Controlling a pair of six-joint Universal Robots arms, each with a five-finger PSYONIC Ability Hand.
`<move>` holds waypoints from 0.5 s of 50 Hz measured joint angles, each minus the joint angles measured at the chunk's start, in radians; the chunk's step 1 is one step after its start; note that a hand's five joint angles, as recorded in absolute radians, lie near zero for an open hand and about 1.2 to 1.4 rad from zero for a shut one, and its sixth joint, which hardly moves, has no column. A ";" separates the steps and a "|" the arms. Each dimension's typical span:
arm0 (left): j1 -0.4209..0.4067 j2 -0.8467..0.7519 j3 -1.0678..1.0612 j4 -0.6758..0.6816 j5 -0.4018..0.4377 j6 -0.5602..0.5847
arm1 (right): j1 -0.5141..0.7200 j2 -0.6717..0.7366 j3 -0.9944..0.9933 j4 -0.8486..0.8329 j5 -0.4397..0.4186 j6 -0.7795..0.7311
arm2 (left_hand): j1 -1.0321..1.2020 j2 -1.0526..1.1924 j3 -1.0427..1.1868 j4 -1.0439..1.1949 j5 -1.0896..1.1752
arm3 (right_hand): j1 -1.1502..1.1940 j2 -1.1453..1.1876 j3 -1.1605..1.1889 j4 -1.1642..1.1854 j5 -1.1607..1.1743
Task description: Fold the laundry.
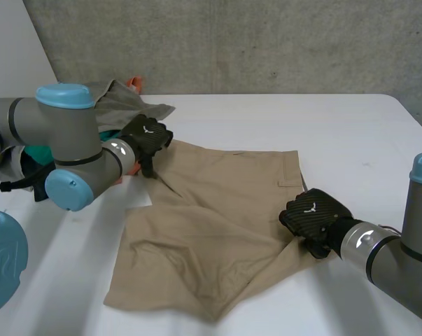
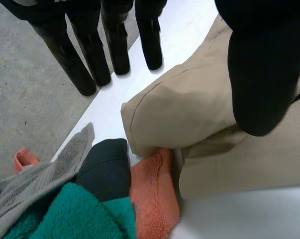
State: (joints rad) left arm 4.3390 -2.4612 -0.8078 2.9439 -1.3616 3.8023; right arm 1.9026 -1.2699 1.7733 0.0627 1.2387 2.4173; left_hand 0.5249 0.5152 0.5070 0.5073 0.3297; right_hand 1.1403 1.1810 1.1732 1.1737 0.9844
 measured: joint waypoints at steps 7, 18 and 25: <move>0.021 0.064 -0.076 0.017 -0.010 0.000 | 0.021 0.002 0.004 -0.026 0.000 0.005 | 0.307 0.310 0.312 0.312 0.310 | 0.000 0.010 0.020 0.023 0.008; 0.088 0.176 -0.255 0.031 0.028 -0.005 | 0.026 0.006 0.003 -0.028 0.001 0.007 | 0.364 0.386 0.394 0.394 0.398 | 0.000 0.010 0.020 0.023 0.008; 0.106 0.142 -0.289 0.035 0.118 -0.007 | 0.031 0.019 0.001 -0.027 0.006 0.005 | 0.205 0.211 0.225 0.218 0.220 | -0.001 0.010 0.020 0.023 0.008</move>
State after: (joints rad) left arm 4.4445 -2.3187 -1.0964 2.9787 -1.2433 3.7952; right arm 1.9338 -1.2512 1.7744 0.0354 1.2446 2.4227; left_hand 0.7297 0.7257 0.7315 0.7251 0.5499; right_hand 1.1395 1.1913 1.1931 1.1972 0.9921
